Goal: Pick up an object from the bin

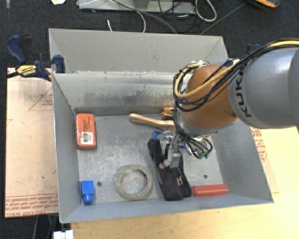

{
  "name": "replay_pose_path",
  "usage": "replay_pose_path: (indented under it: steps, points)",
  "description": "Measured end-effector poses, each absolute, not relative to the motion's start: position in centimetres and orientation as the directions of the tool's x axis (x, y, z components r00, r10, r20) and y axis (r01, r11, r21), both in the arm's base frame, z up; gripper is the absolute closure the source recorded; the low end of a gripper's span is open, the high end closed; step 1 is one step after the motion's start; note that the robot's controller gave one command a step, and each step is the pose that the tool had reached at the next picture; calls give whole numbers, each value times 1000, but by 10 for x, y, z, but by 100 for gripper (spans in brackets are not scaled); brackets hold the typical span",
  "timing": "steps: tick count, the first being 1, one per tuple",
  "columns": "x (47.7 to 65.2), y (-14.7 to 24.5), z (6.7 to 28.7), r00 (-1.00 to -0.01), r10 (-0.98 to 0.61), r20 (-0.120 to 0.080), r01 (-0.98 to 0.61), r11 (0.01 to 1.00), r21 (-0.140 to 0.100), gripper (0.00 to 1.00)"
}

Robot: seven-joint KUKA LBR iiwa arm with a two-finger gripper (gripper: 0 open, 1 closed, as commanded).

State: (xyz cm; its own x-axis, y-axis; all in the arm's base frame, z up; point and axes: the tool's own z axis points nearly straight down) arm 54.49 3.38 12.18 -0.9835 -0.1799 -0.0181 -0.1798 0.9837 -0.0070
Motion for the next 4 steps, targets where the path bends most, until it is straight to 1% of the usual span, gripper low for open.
replay_pose_path:
  steps: [1, 2, 3, 4]
  points:
    - [543, 43, 196, -974, -227, -18, -227, 974, -7, 100]
    - [516, 43, 140, -952, -306, -26, -306, 952, -10, 100]
    - [503, 45, 131, -983, -184, -22, -184, 983, -5, 100]
    - [498, 40, 103, -992, -122, -29, -122, 993, -4, 100]
